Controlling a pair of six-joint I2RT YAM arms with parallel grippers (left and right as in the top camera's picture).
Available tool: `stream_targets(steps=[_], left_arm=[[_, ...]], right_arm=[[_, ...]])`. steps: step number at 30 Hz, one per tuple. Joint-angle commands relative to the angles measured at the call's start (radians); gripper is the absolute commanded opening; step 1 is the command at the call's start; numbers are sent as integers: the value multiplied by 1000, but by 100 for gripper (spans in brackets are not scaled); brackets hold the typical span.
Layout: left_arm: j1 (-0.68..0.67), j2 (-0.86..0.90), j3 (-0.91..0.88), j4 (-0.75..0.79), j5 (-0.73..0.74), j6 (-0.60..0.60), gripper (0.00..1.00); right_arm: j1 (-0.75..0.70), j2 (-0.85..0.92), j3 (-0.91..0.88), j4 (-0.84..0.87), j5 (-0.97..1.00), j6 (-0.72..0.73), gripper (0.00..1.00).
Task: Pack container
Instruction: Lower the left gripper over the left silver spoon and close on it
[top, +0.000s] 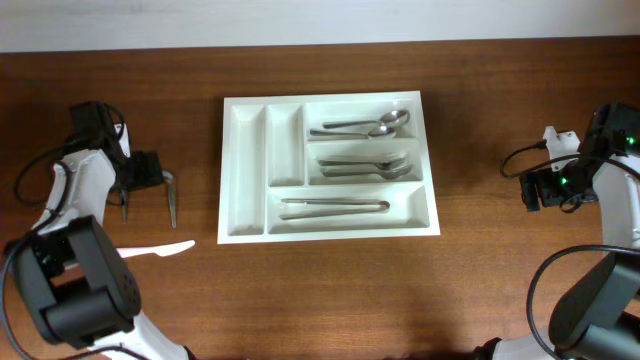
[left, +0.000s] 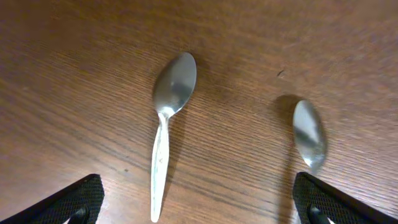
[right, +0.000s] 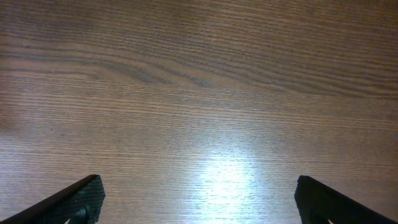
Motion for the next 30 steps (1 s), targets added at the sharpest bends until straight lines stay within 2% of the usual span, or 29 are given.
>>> stream_targets(steps=[1,6,16,30], left_arm=[[2,31,7,9,4,33,99],[23,64,7,-4,8,-45,99],[60,81,7,-3,9,-16,99],[84,138,8,13,92,53,100]], right_arm=[[-3,-1,0,0,-2,1,99],[-2,-1,0,0,-2,1,99],[-2,-1,0,0,-2,1,99],[-2,-1,0,0,-2,1,99]])
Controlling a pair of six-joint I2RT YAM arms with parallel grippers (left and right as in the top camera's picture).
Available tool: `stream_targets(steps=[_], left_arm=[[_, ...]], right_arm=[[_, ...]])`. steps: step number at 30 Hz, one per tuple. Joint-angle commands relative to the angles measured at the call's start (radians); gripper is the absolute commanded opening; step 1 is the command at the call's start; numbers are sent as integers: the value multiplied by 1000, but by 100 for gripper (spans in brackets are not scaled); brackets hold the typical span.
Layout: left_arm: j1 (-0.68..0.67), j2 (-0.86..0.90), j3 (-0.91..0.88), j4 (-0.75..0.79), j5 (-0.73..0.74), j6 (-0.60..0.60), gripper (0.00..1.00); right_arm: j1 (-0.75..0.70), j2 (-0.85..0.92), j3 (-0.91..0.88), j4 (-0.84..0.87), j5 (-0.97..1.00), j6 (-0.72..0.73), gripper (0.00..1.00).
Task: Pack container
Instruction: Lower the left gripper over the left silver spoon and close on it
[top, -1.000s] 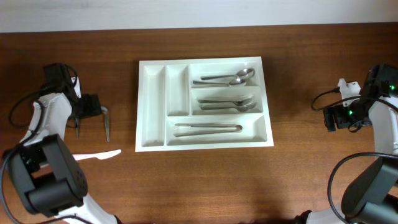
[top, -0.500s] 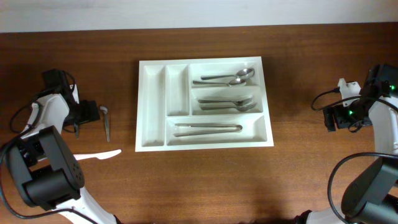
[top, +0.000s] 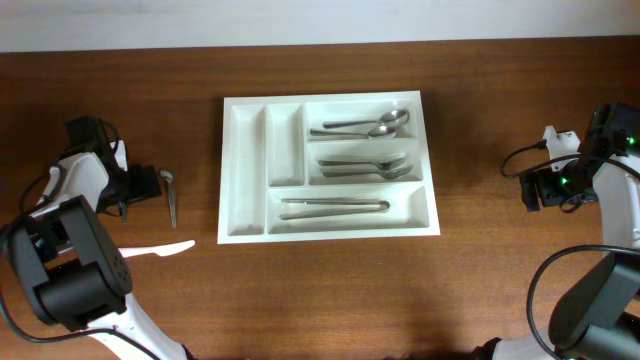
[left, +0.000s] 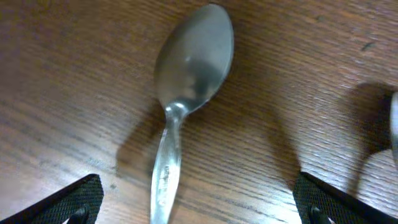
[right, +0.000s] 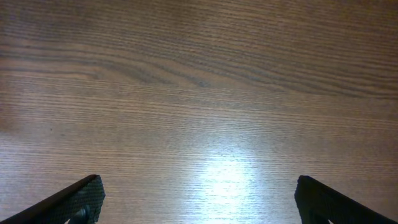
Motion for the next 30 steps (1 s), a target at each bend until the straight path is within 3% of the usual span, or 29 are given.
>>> stream_targets(steps=[1,12,20,21,24,30], left_arm=[[19,32,7,7,36,39,100],[116,35,7,23,169,71,93],[124,35,7,12,171,129,89],[122,35,7,14,171,129,80],[117,35,7,21,171,129,67],[112,35,7,51,173,129,66]], right_arm=[[-2,-1,0,0,-2,0,99],[-3,-1,0,0,-2,0,99],[-2,-1,0,0,-2,0,99],[-2,-1,0,0,-2,0,99],[-2,-1,0,0,-2,0,99],[-2,-1,0,0,-2,0,99]])
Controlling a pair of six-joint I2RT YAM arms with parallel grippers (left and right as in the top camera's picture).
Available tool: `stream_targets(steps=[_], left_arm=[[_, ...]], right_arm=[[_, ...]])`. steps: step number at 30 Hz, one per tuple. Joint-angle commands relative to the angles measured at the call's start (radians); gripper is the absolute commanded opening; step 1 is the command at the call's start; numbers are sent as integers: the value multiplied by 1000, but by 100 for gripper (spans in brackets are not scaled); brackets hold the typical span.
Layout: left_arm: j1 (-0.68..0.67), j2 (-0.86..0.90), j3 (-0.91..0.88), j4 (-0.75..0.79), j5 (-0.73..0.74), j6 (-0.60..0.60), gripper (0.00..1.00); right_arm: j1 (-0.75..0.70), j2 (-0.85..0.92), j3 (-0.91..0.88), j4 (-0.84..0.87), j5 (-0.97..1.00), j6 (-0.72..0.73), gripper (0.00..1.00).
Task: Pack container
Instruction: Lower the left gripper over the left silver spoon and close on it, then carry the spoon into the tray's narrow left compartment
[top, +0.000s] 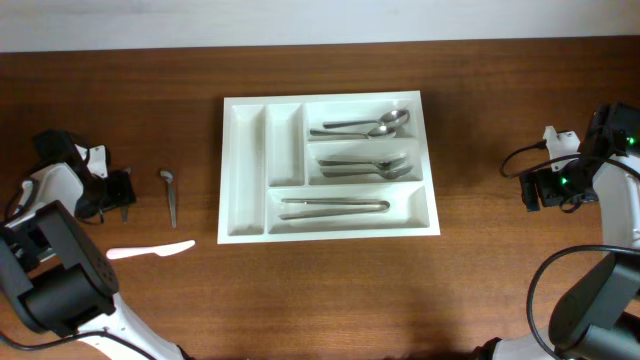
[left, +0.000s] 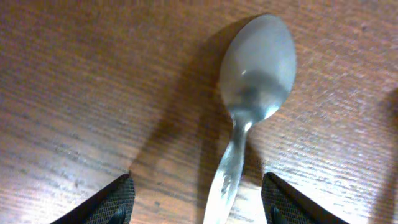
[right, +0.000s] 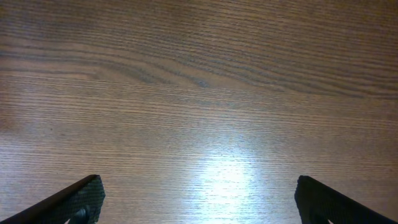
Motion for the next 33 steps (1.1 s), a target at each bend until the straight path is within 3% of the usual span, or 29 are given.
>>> stream_targets(steps=[1,12,16,23,33], left_arm=[[-7,23,6,16,33,24,63],[-17,23,6,39,68,39,26],[-17,23,6,40,68,39,22],[-17,23,6,40,68,35,3],[-17,23,20,41,80,7,2]], right_arm=[[-2,-1,0,0,-2,1,99],[-3,-1,0,0,-2,1,99],[-2,-1,0,0,-2,1,99],[-2,-1,0,0,-2,1,99],[-2,-1,0,0,-2,1,99]])
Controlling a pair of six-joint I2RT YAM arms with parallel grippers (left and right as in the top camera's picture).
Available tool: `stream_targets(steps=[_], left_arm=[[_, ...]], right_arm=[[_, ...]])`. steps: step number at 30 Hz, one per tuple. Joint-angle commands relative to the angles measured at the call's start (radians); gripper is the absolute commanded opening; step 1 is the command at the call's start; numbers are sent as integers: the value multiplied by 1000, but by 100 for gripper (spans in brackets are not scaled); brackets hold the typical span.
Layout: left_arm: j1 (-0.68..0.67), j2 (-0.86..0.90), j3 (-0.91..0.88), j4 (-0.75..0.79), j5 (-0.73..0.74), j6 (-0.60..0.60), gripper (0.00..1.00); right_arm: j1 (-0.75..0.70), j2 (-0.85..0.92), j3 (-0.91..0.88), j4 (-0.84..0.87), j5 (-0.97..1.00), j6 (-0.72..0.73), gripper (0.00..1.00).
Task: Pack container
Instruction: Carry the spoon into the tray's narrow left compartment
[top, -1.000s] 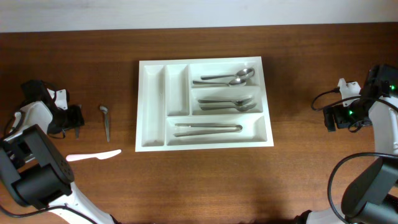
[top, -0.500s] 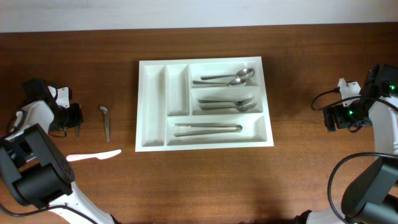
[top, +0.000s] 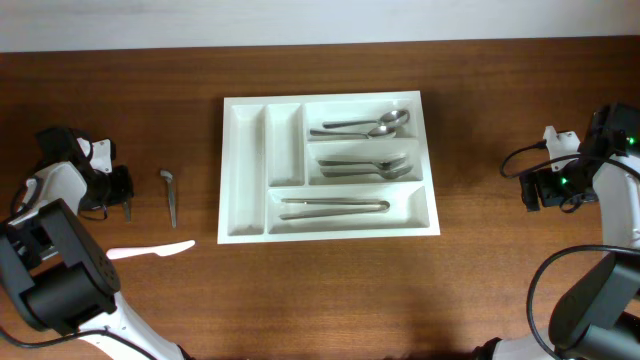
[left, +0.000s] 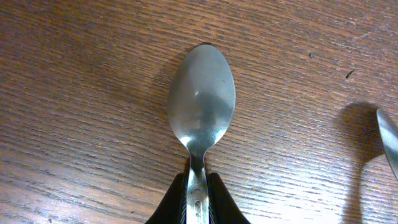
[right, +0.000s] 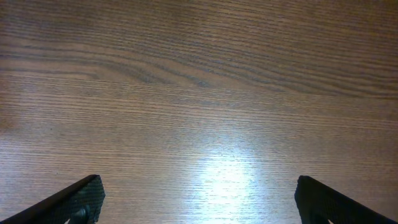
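Observation:
A white cutlery tray (top: 246, 165) lies mid-table; its right compartments hold spoons (top: 362, 126) and other metal cutlery. In the left wrist view a metal spoon (left: 201, 106) points its bowl away, and my left gripper (left: 198, 190) is shut on its handle, low over the wood. A second spoon (top: 170, 197) lies just right of it, its bowl showing at the edge of the left wrist view (left: 389, 144). In the overhead view the left gripper (top: 119, 190) is far left of the tray. My right gripper (right: 199, 202) stands open over bare wood, far right (top: 545, 188).
A white plastic knife (top: 150, 249) lies on the table below the left gripper. The tray's two long left compartments (top: 285, 145) hold nothing. The brown wooden table (top: 480, 280) runs wide on both sides of the tray.
The left gripper's fingers stood apart on either side of the spoon's handle; now they are shut on it. The right arm has not moved.
My left gripper hung open over two spoons left of the tray. A second later it was lower, over the left spoon. Then its fingers straddled that spoon's handle, and now they clamp it. The right gripper stayed open and still throughout.

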Motion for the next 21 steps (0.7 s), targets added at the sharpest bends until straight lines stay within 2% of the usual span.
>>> stream_targets(steps=[1,6,10,18,21], left_arm=[[-4,18,33,-4,56,-22,2],[-11,16,117,-53,188,-22,2],[-50,16,217,-142,198,-22,2],[-225,16,409,-307,198,-25,2],[-313,16,437,-314,197,-73,2]], right_arm=[[-2,-1,0,0,-2,1,99],[-2,-1,0,0,-2,1,99],[-2,-1,0,0,-2,1,99],[-2,-1,0,0,-2,1,99],[-3,-1,0,0,-3,1,99]])
